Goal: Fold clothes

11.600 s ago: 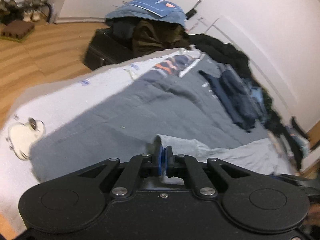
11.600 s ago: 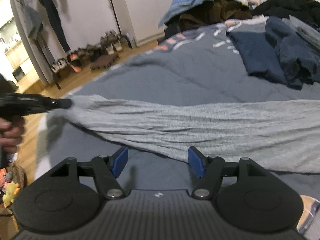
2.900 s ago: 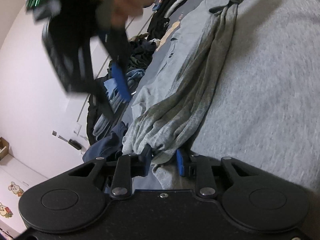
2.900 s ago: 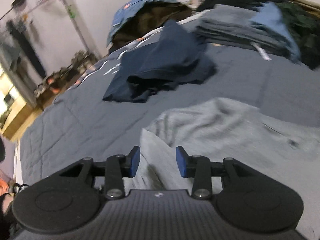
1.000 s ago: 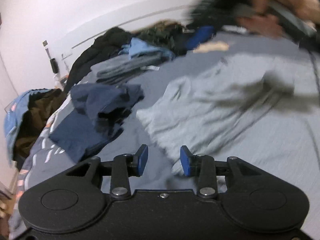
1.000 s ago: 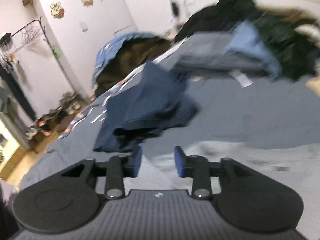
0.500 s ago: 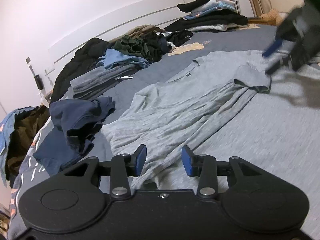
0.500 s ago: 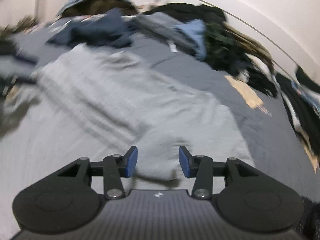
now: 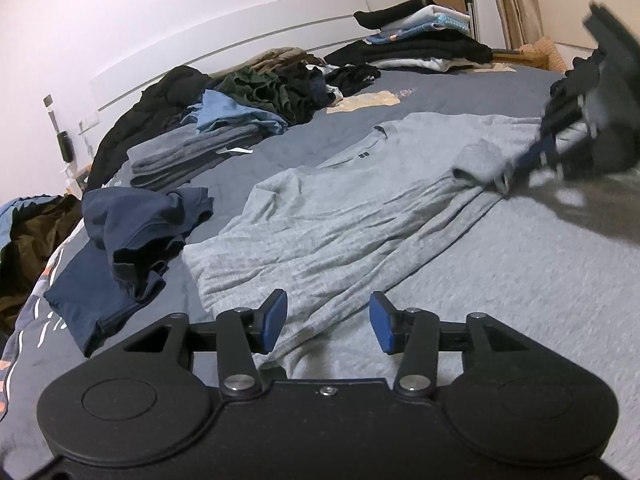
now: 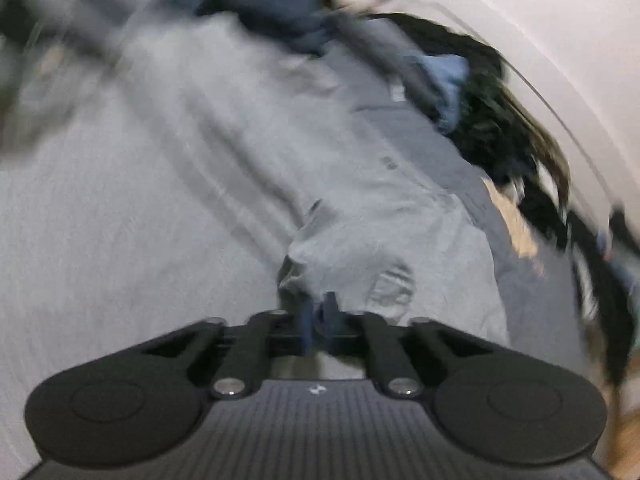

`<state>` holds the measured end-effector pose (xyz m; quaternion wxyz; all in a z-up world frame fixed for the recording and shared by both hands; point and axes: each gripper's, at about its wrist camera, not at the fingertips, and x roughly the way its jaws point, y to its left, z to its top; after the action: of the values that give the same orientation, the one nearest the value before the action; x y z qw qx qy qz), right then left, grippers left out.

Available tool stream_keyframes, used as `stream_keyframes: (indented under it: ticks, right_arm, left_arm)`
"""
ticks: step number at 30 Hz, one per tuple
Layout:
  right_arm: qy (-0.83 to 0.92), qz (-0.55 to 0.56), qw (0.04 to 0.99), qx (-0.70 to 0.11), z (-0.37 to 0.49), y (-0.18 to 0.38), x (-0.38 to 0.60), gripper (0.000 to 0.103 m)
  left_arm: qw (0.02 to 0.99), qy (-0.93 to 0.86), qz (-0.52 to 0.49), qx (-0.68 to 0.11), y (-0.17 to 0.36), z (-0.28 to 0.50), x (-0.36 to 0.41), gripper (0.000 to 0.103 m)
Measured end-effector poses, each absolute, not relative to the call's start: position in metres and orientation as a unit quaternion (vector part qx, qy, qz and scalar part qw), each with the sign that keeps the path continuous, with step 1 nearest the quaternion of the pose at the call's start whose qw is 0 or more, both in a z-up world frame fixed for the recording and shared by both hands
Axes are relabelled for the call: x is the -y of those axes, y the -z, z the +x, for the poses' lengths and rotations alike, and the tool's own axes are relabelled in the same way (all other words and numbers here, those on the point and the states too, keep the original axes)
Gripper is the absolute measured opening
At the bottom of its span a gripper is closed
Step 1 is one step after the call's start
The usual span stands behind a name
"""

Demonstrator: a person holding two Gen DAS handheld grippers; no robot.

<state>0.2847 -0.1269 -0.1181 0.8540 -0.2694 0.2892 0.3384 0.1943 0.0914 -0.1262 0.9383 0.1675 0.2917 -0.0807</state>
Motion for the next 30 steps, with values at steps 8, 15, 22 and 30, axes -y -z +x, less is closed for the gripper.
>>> stream_keyframes:
  ticks: [8,15,22,30]
  right_arm:
    - [-0.199,0.186,0.901,-0.337,0.338,0.104,0.229,0.004]
    - [-0.107,0.115,0.921,-0.358,0.332,0.106,0.246,0.014]
    - [-0.152,0.000,0.916,-0.372,0.358,0.096,0.203,0.039]
    - [-0.157,-0.039,0.894,-0.418,0.369,0.121,0.193,0.000]
  left_arm:
    - [0.938,0.082,0.165,-0.293,0.127,0.195,-0.089,0.046]
    - [0.932,0.076,0.200,-0.293,0.133,0.193,-0.083,0.046]
    - [0.918,0.071,0.274,-0.278,0.148,0.190,-0.066,0.046]
    - [0.903,0.045,0.345,-0.251,0.171,0.200,-0.050,0.045]
